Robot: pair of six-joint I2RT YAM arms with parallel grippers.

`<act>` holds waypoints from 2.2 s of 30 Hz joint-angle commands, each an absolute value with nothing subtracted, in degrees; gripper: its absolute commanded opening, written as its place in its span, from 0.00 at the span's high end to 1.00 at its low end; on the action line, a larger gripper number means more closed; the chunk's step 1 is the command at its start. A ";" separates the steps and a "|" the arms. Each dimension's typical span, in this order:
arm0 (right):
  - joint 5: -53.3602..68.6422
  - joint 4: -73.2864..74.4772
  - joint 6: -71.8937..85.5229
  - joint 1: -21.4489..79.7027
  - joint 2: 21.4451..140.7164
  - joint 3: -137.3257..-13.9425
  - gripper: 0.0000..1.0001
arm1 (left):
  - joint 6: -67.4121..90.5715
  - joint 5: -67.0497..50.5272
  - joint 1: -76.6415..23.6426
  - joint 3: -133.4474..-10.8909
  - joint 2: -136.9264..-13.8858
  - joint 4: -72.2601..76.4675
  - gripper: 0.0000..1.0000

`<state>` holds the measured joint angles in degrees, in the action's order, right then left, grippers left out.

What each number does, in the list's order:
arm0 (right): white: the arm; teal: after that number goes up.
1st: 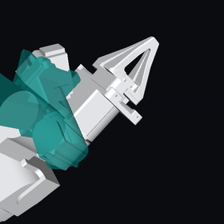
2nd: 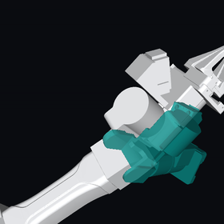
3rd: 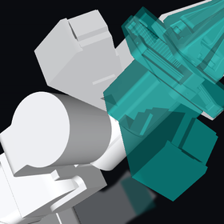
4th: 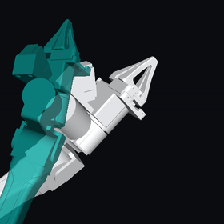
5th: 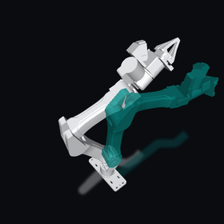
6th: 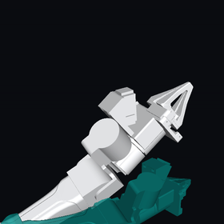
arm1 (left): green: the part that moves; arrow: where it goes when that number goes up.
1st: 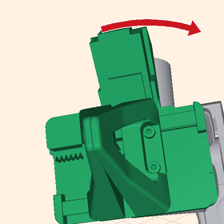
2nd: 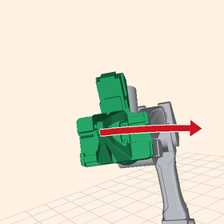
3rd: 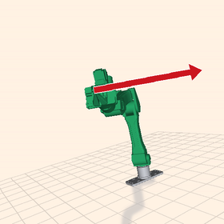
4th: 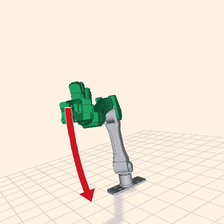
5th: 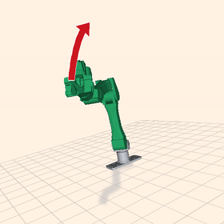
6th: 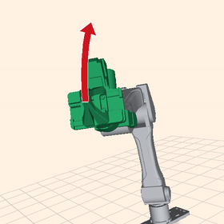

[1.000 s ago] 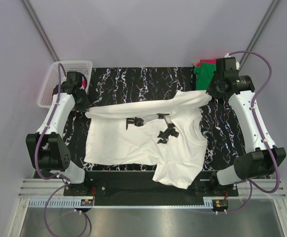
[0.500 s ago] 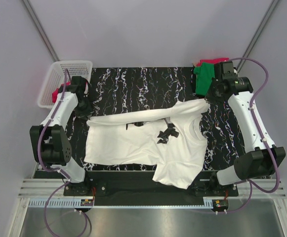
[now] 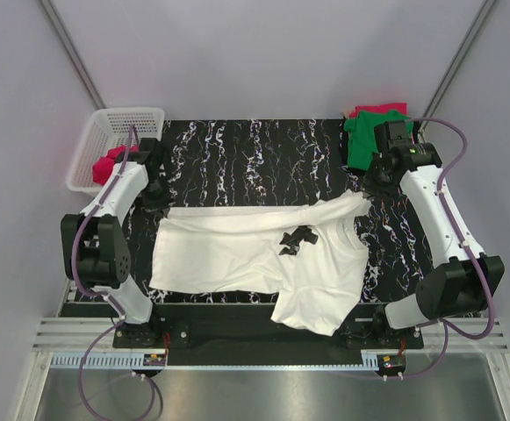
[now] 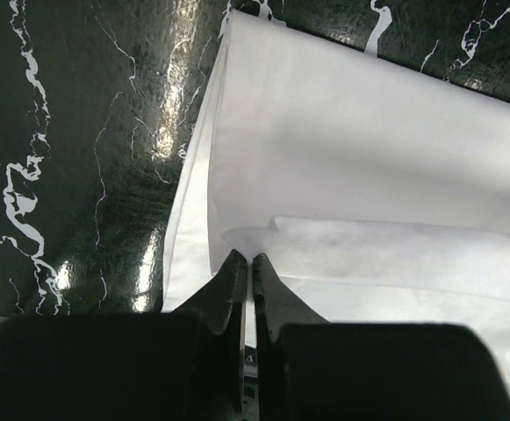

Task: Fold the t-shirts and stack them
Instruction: Fold the tshirt

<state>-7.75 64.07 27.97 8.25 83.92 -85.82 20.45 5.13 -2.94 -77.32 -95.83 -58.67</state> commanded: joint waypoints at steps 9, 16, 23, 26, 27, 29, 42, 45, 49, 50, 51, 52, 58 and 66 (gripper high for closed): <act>-5.54 65.04 29.71 8.61 85.78 -83.15 1.00 | 22.76 5.80 -5.71 -77.26 -97.82 -60.56 1.00; -5.01 65.13 29.44 8.88 84.55 -80.33 1.00 | 24.26 8.17 -6.15 -76.29 -97.47 -61.35 1.00; -4.22 65.21 29.36 8.88 83.76 -78.58 1.00 | 27.41 11.68 -6.24 -76.20 -97.03 -62.84 1.00; -3.78 65.21 29.27 8.96 83.41 -78.05 1.00 | 28.47 13.70 -6.15 -76.46 -96.94 -63.46 1.00; -3.95 65.21 29.01 8.88 83.23 -77.79 1.00 | 28.56 14.41 -6.15 -76.46 -97.03 -63.63 1.00; -3.96 65.30 28.92 8.96 82.88 -77.61 1.00 | 28.91 14.76 -6.15 -76.64 -97.47 -63.90 1.00; -8.00 62.40 25.31 8.96 92.88 -94.20 1.00 | 29.18 14.07 -6.15 -93.76 -102.83 -63.37 1.00; -8.00 61.61 25.05 8.96 95.88 -100.09 1.00 | 28.92 13.19 -6.15 -100.71 -105.90 -63.37 1.00; -9.14 61.35 24.17 8.79 101.76 -106.86 1.00 | 28.57 12.75 -6.15 -110.71 -110.73 -63.37 1.00; -9.84 61.35 23.73 8.88 102.65 -109.05 1.00 | 28.48 12.48 -6.15 -112.57 -113.18 -63.46 1.00; -10.10 61.26 23.56 8.70 104.31 -110.12 1.00 | 28.39 12.13 -6.15 -114.33 -114.42 -63.37 1.00; -10.46 61.26 23.29 8.70 105.20 -111.26 1.00 | 28.04 12.04 -6.15 -117.83 -116.96 -63.54 1.00; -11.86 60.56 21.89 7.91 112.14 -120.31 1.00 | 27.25 11.78 -6.07 -129.27 -125.75 -63.98 1.00; -12.13 61.26 20.04 7.12 121.89 -133.41 1.00 | 27.68 10.55 -5.19 -133.24 -130.69 -62.14 1.00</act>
